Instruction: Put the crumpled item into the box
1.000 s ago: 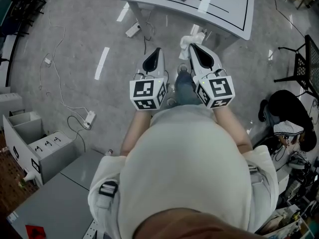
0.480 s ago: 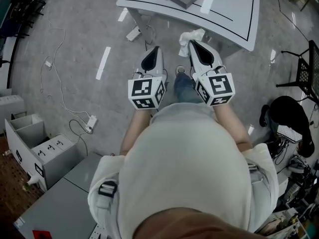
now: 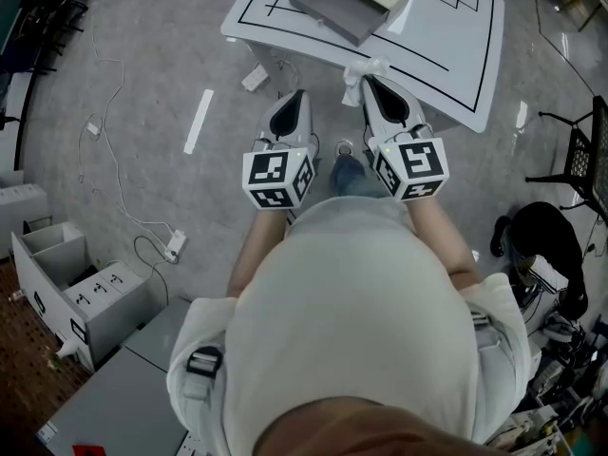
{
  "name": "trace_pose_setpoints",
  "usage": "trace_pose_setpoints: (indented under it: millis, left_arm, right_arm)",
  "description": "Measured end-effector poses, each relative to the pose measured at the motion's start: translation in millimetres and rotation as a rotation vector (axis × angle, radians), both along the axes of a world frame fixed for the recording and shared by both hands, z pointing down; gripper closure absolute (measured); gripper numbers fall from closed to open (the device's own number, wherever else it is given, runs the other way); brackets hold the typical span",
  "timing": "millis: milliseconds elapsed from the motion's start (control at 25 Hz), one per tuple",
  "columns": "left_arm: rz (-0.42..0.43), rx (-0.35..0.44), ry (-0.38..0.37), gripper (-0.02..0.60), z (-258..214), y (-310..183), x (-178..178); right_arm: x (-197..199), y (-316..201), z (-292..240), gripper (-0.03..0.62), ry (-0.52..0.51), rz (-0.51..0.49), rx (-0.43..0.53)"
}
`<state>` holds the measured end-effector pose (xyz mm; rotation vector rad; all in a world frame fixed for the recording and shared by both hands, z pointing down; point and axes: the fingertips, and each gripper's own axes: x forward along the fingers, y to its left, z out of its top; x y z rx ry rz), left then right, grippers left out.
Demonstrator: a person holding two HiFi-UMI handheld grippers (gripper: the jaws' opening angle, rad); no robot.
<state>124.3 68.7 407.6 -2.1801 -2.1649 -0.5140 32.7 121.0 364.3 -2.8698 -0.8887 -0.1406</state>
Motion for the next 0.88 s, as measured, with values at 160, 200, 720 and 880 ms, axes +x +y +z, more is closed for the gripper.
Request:
trace_pose_setpoints:
  millis: [160, 200, 720, 880]
  left_arm:
    - [-0.014, 0.005, -0.018, 0.581, -1, 26, 9]
    - [-0.017, 0.004, -0.023, 0.581, -1, 33, 11]
    - [-0.052, 0.005, -0.052, 0.580, 3, 115, 32]
    - [-0.067, 0.014, -0.063, 0.581, 9, 133, 38]
  right_arm:
    - [9, 28, 0, 0.589, -0.009, -0.018, 0.007]
    - [11, 35, 0, 0.589, -0.011, -0.022, 0.008]
    - [41, 126, 6, 0.589, -0.055, -0.075, 0.006]
    - [49, 148, 11, 0.589, -0.073, -0.092, 0.007]
